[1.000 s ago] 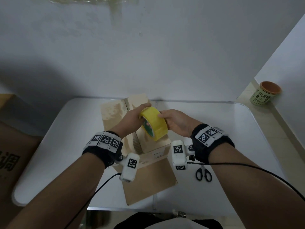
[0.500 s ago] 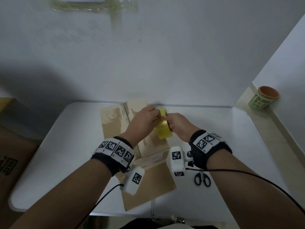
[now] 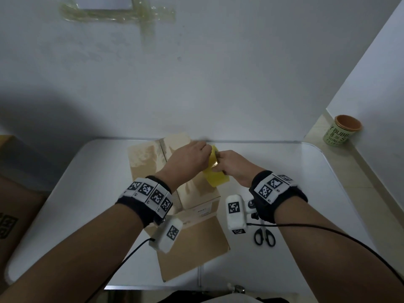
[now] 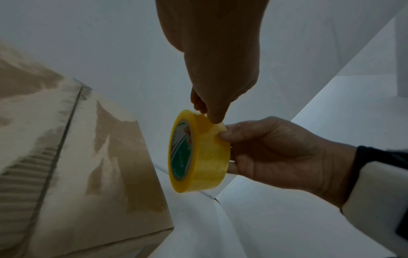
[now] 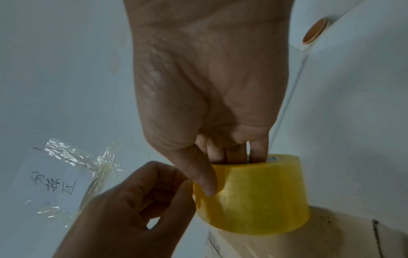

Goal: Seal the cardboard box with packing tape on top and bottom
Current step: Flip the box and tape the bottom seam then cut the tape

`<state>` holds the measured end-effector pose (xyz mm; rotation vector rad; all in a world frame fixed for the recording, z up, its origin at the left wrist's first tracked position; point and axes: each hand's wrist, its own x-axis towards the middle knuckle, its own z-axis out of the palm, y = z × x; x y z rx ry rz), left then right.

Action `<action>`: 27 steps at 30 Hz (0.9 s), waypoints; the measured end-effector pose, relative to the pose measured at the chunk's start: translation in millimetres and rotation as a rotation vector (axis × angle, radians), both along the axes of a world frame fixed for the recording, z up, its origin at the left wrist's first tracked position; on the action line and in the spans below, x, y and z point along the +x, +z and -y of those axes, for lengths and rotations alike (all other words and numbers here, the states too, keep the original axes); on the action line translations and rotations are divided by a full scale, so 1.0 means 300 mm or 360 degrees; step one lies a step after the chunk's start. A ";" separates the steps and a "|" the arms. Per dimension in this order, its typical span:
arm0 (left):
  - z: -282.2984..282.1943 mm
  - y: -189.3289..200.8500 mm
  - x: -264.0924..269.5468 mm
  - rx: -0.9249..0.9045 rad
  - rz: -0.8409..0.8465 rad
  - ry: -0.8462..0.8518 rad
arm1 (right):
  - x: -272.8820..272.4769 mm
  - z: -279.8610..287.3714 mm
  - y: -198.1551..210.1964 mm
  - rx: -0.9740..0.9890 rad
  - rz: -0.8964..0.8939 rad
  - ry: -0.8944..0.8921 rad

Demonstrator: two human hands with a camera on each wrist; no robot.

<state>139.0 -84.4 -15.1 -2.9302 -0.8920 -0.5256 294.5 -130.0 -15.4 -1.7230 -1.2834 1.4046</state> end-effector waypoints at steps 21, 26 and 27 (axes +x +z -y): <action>-0.011 -0.013 0.008 0.0000 0.0075 -0.0025 | 0.005 -0.033 -0.007 0.0020 0.0081 -0.0036; -0.010 -0.003 0.014 0.0083 -0.0005 -0.0038 | 0.012 -0.024 0.002 0.0058 0.0008 0.0069; -0.009 -0.002 0.014 0.0049 -0.0006 -0.0069 | 0.019 -0.019 0.002 0.0057 -0.0056 0.0100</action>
